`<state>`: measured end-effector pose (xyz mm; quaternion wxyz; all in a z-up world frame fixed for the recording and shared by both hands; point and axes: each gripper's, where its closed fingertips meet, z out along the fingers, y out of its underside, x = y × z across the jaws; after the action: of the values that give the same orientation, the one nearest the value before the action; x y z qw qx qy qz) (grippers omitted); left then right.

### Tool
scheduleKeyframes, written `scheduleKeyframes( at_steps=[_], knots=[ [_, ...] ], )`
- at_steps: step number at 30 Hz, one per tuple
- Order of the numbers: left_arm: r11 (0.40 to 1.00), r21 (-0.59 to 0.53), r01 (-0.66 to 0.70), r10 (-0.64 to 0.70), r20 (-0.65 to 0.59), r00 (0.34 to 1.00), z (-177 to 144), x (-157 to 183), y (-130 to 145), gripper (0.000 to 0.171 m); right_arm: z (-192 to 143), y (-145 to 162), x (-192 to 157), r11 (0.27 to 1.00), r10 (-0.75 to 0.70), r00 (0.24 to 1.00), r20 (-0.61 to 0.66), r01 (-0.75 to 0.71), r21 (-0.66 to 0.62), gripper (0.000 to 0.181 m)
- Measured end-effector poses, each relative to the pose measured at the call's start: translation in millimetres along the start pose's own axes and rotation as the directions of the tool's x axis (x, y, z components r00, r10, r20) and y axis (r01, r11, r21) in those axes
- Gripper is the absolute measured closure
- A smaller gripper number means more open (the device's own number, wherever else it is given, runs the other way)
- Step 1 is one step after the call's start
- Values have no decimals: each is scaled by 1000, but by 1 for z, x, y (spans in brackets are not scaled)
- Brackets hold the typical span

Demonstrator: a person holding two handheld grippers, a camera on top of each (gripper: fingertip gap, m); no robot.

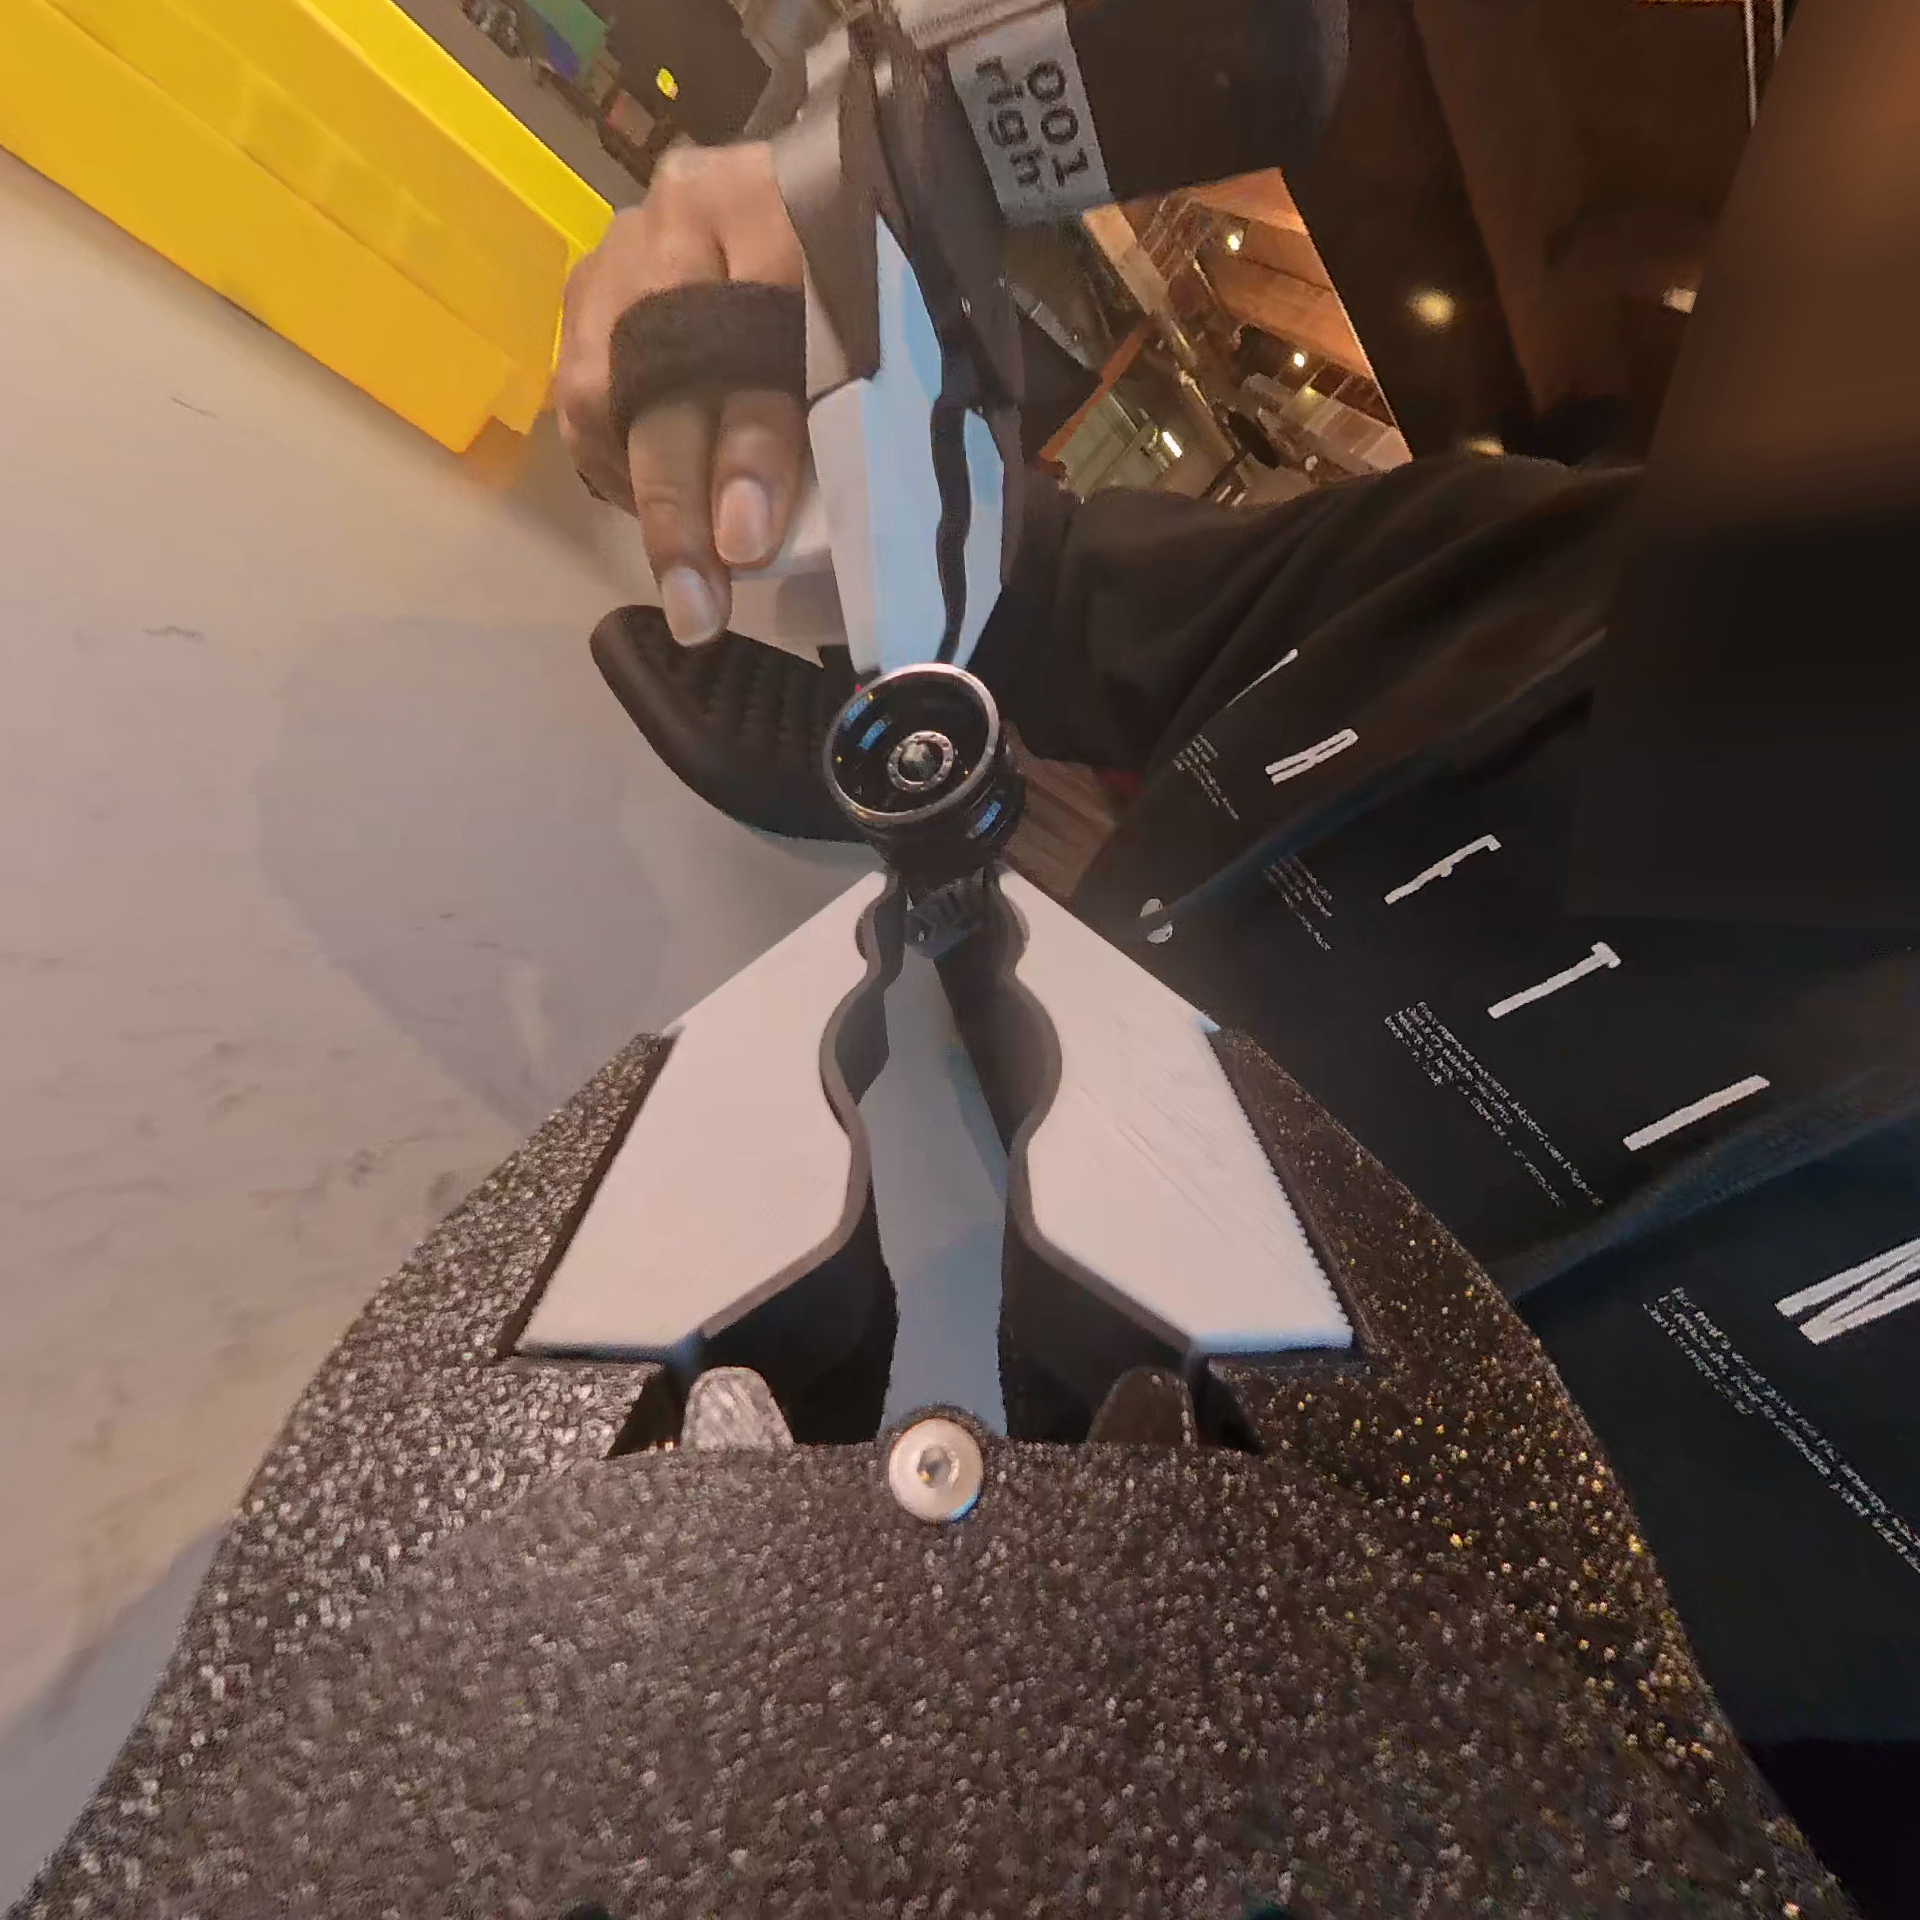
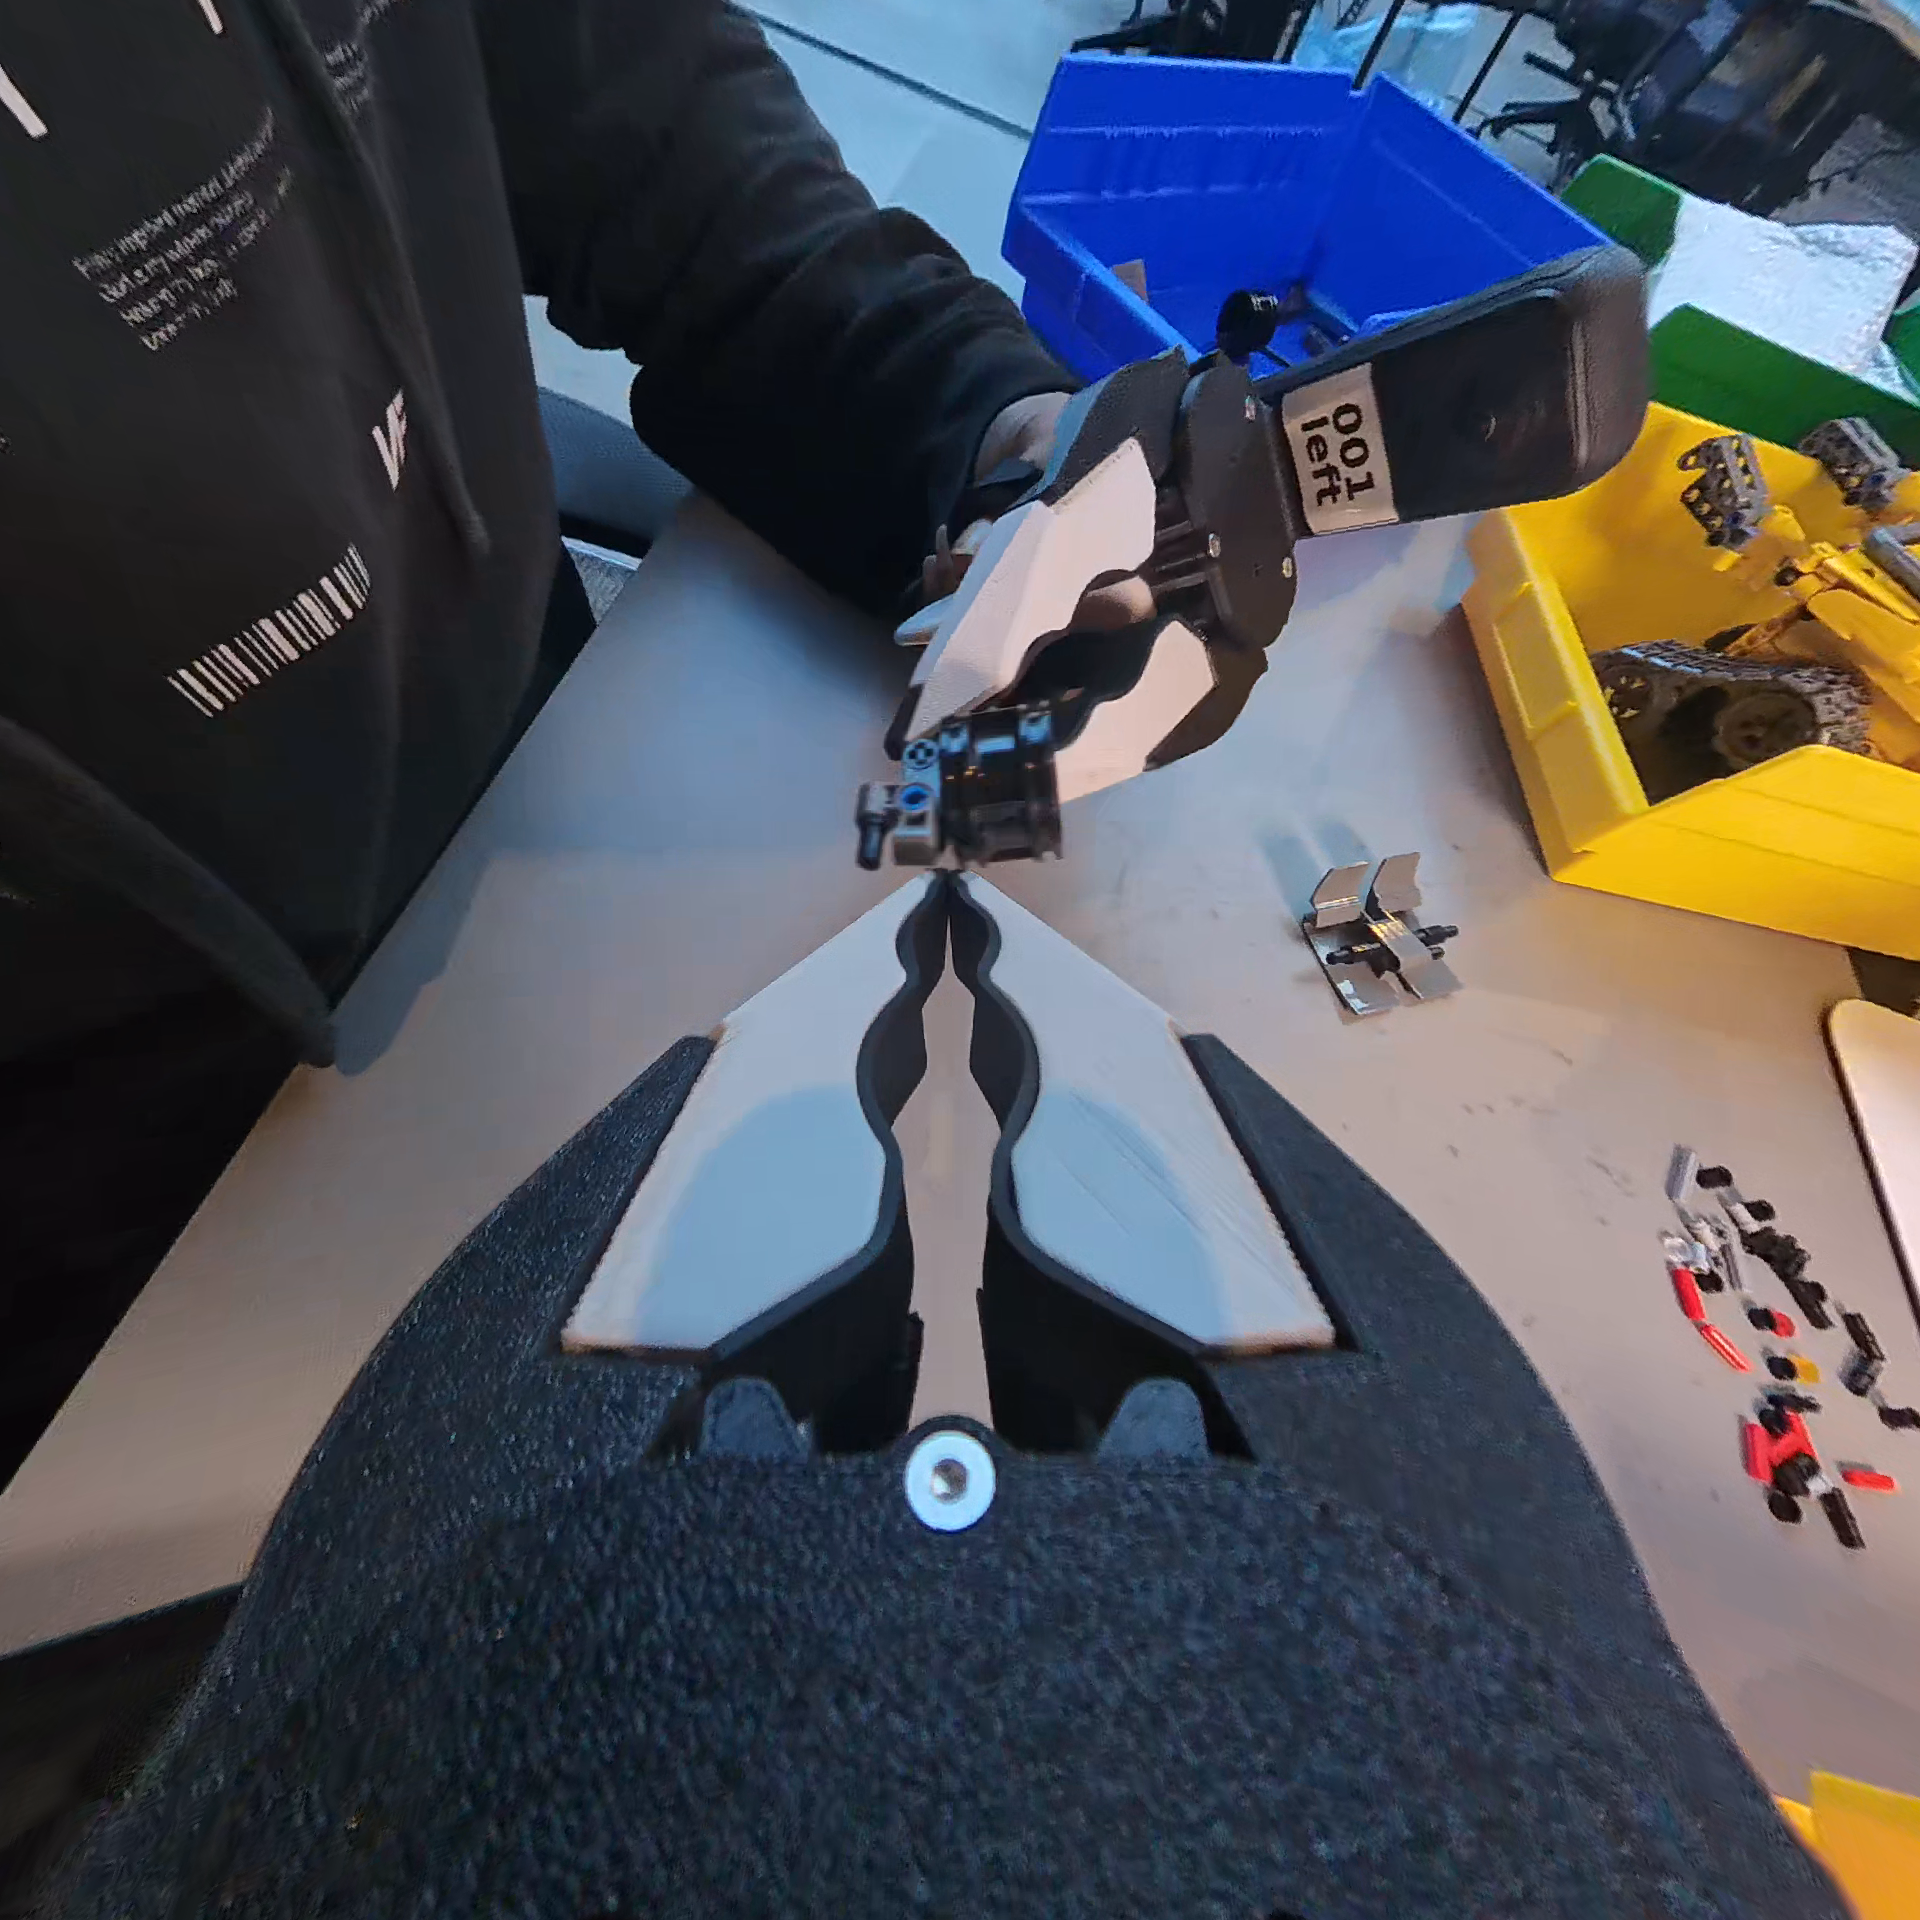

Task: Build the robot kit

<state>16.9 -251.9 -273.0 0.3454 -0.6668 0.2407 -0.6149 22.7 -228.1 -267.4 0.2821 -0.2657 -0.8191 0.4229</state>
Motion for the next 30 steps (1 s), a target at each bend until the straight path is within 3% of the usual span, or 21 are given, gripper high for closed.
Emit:
scheduleKeyframes(
  at_steps=[5,9,12,14,26,30],
  knots=[
    [1000,28,2,-3,39,999,-1,-7,-4,158,-4,10,4,998,46,999,-13,-47,-53,180],
    [993,111,28,-38,93,995,-14,-18,-17,158,-6,12,12,991,131,984,-120,-132,6,146],
    [993,107,43,-55,116,992,-13,-24,-16,158,3,15,22,996,81,961,-264,-87,-11,149],
    [995,82,62,-71,116,991,-10,-27,-11,158,6,13,24,998,46,954,-296,-55,-22,163],
    [994,35,99,-101,44,994,-1,-16,-2,158,4,15,5,991,-65,997,-31,61,-119,168],
    [992,65,111,-114,44,992,-5,-19,-5,158,5,14,11,993,-37,997,-64,29,-116,167]
  ],
)
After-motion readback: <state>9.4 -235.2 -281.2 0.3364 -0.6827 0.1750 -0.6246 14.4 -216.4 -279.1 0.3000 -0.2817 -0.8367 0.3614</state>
